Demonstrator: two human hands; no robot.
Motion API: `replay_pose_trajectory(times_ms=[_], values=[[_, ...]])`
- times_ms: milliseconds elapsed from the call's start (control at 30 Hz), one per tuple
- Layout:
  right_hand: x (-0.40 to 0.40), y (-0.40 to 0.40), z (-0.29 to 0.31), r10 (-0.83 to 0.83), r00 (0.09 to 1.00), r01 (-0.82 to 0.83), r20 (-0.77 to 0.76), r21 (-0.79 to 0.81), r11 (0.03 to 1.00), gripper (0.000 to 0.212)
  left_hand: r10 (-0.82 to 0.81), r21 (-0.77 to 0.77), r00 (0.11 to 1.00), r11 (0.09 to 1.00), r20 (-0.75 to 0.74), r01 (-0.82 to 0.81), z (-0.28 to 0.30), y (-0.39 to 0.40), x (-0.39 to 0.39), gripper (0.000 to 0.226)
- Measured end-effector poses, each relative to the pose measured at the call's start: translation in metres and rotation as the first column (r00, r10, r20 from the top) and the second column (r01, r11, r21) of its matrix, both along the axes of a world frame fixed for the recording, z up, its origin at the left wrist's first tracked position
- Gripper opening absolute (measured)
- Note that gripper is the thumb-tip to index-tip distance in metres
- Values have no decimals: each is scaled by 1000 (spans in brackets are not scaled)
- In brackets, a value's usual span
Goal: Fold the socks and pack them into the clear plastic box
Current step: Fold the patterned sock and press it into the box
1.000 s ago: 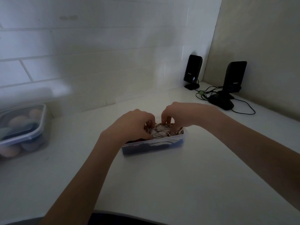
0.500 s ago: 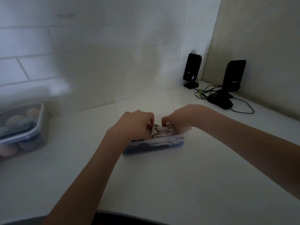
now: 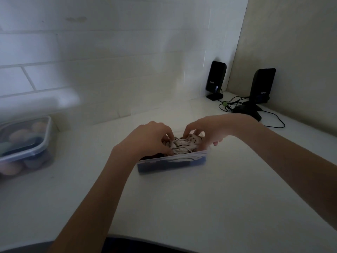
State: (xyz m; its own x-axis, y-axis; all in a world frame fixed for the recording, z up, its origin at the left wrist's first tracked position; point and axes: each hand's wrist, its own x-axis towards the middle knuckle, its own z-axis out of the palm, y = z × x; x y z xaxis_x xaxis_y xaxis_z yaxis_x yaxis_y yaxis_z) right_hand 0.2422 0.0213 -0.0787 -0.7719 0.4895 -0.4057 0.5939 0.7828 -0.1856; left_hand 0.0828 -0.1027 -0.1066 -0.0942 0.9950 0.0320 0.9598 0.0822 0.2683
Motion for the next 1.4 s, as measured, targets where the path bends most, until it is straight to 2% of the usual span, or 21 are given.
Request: replay_pose_trajectory(times_ms=[67, 167, 233, 367, 533, 700, 800, 867, 933, 1000, 1167, 1233, 1300, 1400], values=[[2, -1, 8, 8, 998, -7, -69, 25, 1000, 54, -11, 31, 1000, 999, 22, 11, 3, -3, -3, 33], [-2, -4, 15, 73, 975, -28, -208, 210, 977, 43, -10, 113, 999, 994, 49, 5, 7, -9, -11, 28], [-9, -9, 14, 144, 951, -74, -273, 253, 965, 36, -6, 147, 997, 989, 80, -6, 8, -12, -15, 26], [-24, -23, 0, 208, 948, -180, -242, 134, 975, 35, 0, 183, 993, 983, 114, -21, 3, -16, -18, 14], [-38, -30, -24, 210, 936, -179, -282, 133, 975, 33, 35, 275, 983, 958, 181, -85, -3, -23, -25, 9], [-42, -30, -37, 289, 935, -241, -204, 229, 943, 36, 40, 273, 980, 957, 193, -93, -4, -27, -32, 12], [-35, -23, -21, 217, 953, -208, -210, 63, 976, 42, 4, 245, 982, 968, 191, -52, -3, -29, -32, 16], [-26, -15, -3, 125, 947, -141, -297, -31, 990, 38, -18, 225, 983, 974, 181, -24, -1, -31, -33, 19], [-18, -7, 8, 97, 929, -90, -356, 36, 995, 28, -35, 193, 986, 981, 166, 2, 2, -32, -35, 21], [-14, -3, 10, 114, 952, -74, -283, 148, 986, 25, -36, 139, 988, 990, 148, 15, 6, -32, -36, 24], [-13, -9, -4, 95, 994, -107, 51, 304, 947, 47, -4, -44, 999, 999, 45, 6, 12, -27, -24, 43], [-14, -10, -11, 85, 989, -124, 119, 378, 917, 49, -7, -90, 999, 996, -46, 2, 10, -23, -18, 47], [-15, -10, -20, 59, 986, -121, 156, 424, 897, 51, -10, -94, 990, 996, -138, -3, 7, -19, -14, 42], [-17, -7, -25, 55, 980, -135, 190, 438, 889, 57, 12, -88, 986, 996, -163, -26, 2, -14, -12, 35]])
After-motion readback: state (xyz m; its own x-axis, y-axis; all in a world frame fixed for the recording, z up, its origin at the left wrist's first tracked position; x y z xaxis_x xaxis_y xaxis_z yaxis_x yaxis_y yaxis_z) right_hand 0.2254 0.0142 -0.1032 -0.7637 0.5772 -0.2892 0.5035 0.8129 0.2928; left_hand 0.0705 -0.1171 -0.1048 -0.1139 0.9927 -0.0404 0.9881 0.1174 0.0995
